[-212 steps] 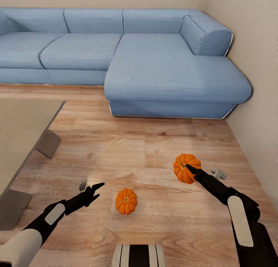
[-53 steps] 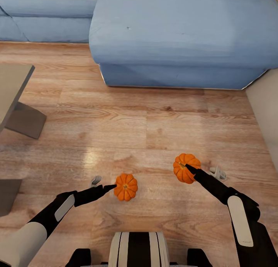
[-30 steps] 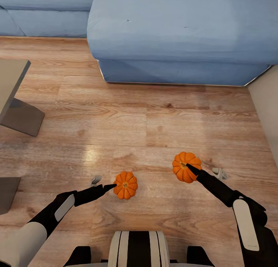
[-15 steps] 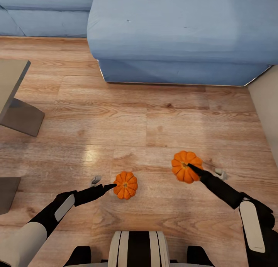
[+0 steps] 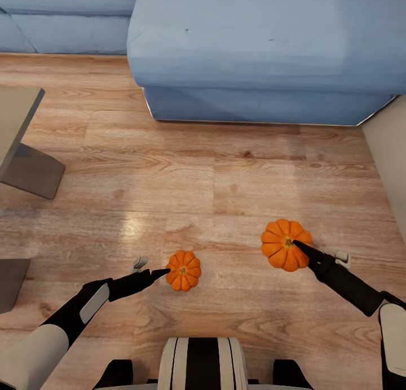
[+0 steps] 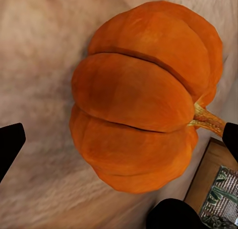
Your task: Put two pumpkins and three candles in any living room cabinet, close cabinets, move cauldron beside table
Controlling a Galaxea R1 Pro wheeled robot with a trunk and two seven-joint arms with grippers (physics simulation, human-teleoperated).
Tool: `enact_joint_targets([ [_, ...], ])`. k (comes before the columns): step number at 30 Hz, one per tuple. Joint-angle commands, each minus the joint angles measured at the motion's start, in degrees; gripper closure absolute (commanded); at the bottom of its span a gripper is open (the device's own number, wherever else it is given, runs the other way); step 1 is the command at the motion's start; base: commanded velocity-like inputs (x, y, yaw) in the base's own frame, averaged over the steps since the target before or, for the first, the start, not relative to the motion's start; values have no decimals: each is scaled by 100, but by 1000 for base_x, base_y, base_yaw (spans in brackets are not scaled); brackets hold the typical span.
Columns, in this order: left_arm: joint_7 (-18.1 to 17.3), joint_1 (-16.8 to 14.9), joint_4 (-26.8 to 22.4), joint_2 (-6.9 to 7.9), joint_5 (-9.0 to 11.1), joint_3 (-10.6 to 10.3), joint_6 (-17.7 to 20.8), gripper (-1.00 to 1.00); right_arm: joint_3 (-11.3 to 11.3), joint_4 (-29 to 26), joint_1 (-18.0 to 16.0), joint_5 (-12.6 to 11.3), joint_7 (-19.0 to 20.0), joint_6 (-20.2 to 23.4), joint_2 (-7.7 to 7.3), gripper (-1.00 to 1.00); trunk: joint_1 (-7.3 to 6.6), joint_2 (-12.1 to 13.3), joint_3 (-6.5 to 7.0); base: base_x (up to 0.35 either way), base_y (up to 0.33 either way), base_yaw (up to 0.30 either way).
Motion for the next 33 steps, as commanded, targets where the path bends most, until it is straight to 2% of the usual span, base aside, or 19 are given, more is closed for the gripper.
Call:
enact_joint_targets([
  [1,6,-3,-10,6,60,-25,44,-100,-26,1,-4,3,61,38,1,100,-1,-1,-3,0,0,0],
  [5,5,-3,-20,6,60,-26,44,-100,-51,1,-4,1,70,38,1,100,-1,-1,-3,0,0,0],
  [8,3,-2,-23,6,60,-26,44,-100,-57,1,-4,1,75,38,1,100,7,-5,-69,0,0,0],
  [19,0,-2,-24,6,60,-26,44,-100,-68,1,-4,1,78,38,9,100,7,-5,-69,0,0,0],
  [22,-2,-2,-24,6,60,-26,44,-100,-68,1,-4,1,78,38,10,100,15,-9,-136,0,0,0],
  [33,2,-2,-22,6,60,-18,44,-100,-67,1,-4,-3,78,38,10,100,15,-9,-136,0,0,0],
])
